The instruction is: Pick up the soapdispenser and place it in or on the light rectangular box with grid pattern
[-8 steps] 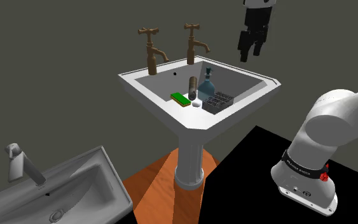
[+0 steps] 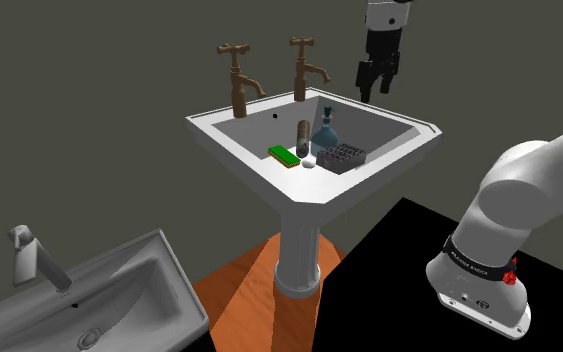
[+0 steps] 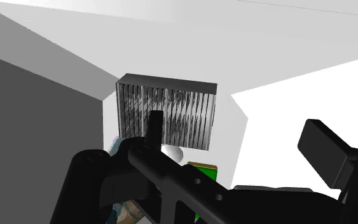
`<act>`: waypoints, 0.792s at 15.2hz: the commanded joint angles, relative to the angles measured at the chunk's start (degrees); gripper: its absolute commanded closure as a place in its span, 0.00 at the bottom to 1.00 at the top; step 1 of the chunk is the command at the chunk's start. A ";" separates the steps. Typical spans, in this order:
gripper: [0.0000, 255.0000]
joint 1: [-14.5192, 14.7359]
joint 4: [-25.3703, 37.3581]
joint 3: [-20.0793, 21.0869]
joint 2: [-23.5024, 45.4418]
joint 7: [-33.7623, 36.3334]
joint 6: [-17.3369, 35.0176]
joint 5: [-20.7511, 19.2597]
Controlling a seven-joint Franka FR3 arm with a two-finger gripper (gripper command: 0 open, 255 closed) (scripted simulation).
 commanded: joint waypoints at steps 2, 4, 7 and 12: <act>0.00 -0.72 2.10 -1.23 5.78 -0.90 4.32 -1.01; 0.00 -1.16 3.55 -2.02 9.51 -1.48 6.98 -1.55; 0.00 -1.79 6.27 -3.17 15.26 -2.35 10.60 -2.14; 0.00 -2.77 12.26 -4.91 25.16 -3.89 15.51 -2.49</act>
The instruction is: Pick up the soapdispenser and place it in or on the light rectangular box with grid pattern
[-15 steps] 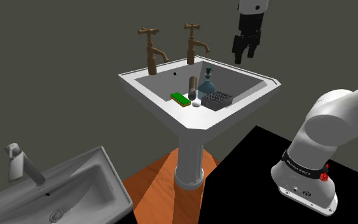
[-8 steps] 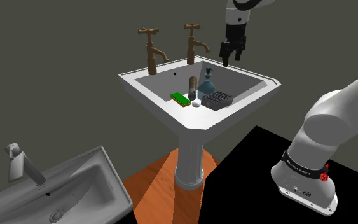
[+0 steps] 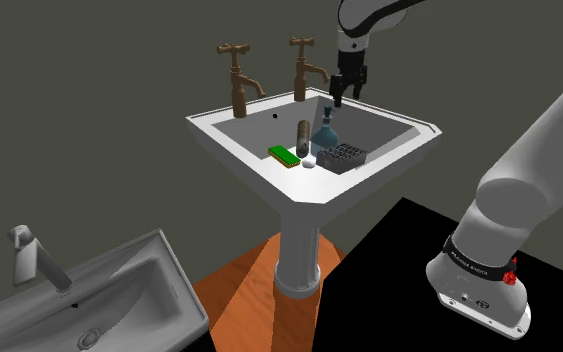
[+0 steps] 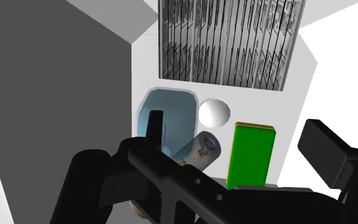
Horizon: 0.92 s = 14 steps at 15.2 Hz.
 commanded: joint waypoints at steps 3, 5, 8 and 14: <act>0.00 -0.91 5.84 -1.35 8.11 -1.50 3.13 0.12; 0.00 -1.36 9.20 -1.88 12.22 -2.21 4.29 0.41; 0.00 -2.15 14.84 -2.53 18.50 -3.30 5.53 1.04; 0.00 -2.50 13.10 -2.71 20.32 -3.43 9.14 1.15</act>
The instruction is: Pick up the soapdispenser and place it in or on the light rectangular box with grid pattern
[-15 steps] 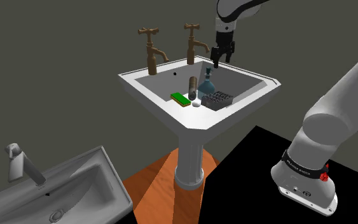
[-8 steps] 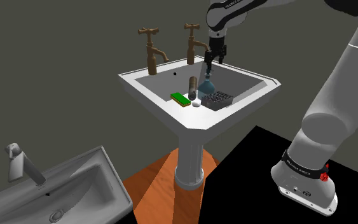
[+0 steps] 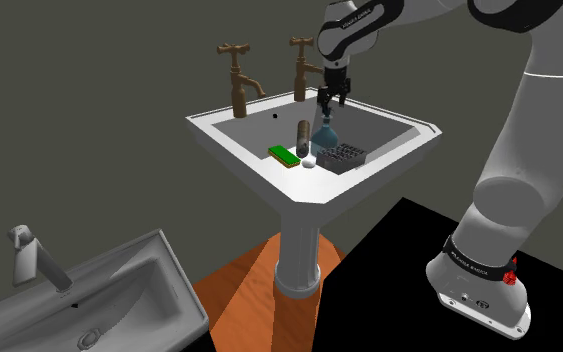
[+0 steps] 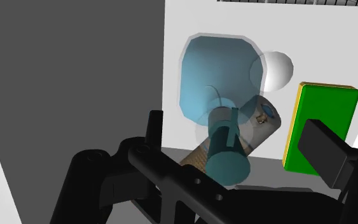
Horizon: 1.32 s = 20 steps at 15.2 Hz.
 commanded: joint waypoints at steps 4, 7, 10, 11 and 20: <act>0.00 -0.15 -1.50 -0.07 1.04 0.04 2.57 0.03; 0.00 -0.15 -1.49 -0.07 1.04 0.04 2.57 0.03; 0.00 -0.15 -1.49 -0.07 1.03 0.04 2.56 0.03; 1.00 -0.15 -1.49 -0.07 1.03 0.04 2.56 0.03; 1.00 -0.15 -1.49 -0.07 1.04 0.04 2.57 0.03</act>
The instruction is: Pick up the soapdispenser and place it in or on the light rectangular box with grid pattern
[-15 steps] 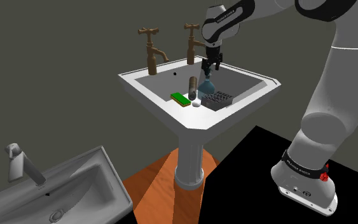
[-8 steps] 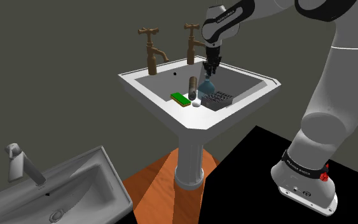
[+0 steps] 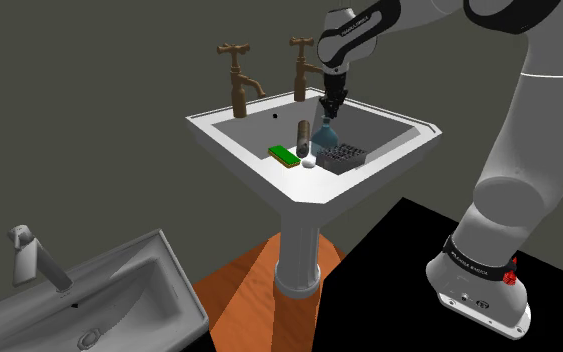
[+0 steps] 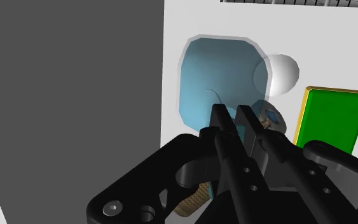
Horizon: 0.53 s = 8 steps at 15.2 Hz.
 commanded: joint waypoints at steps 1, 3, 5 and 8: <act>1.00 0.02 0.42 0.00 -0.25 -0.06 -0.70 0.00; 1.00 0.04 1.36 0.01 -0.75 -0.18 -2.12 0.00; 1.00 0.07 2.35 0.02 -1.20 -0.31 -3.55 0.01; 1.00 0.11 3.93 0.03 -1.79 -0.50 -5.71 0.03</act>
